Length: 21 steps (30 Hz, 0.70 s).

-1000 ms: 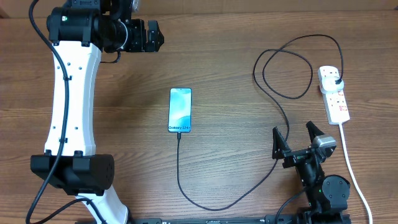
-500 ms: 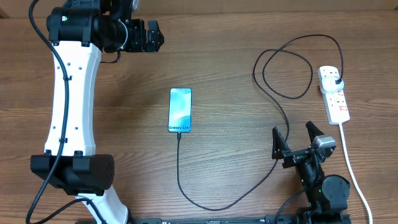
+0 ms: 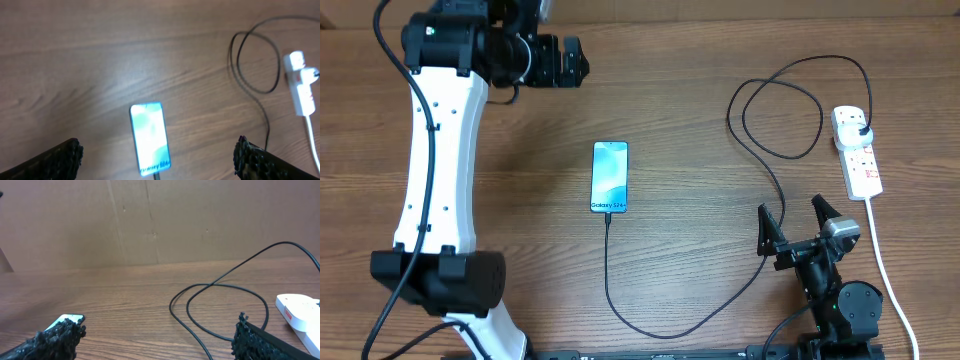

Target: Plug charger to phone and switch on socket

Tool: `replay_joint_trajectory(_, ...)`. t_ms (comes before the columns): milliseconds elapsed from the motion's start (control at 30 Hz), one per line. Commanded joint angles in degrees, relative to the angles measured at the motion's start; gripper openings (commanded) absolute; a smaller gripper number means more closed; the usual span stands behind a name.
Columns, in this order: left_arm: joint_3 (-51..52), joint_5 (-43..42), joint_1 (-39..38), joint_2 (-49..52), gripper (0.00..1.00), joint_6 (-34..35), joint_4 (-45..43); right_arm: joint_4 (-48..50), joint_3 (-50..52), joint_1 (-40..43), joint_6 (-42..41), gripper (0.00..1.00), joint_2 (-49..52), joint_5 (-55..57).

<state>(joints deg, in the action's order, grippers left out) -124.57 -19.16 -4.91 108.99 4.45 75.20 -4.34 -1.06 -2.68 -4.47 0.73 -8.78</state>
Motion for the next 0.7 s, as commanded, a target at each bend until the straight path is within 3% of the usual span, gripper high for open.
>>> replay_joint_trajectory(0,5.0,4.6,-0.2,-7.8,1.00,-0.8,-1.0,0.4,0.6,-0.3,0.0,1.00,-0.6,-0.2)
replay_joint_trajectory(133,16.1,7.5,-0.2,-17.2,0.99,-0.9,-7.9,0.4,0.6,-0.3,0.0,1.00,-0.6,-0.2)
replay_joint_trajectory(467,55.5,11.2,0.5,-45.8,1.00,-0.9,-42.3,0.4,0.6,-0.3,0.0,1.00,-0.6,-0.2)
replay_joint_trajectory(667,75.2,11.2,2.8,-61.0,1.00,-0.9,-56.5,0.4,0.6,-0.3,0.0,1.00,-0.6,-0.2)
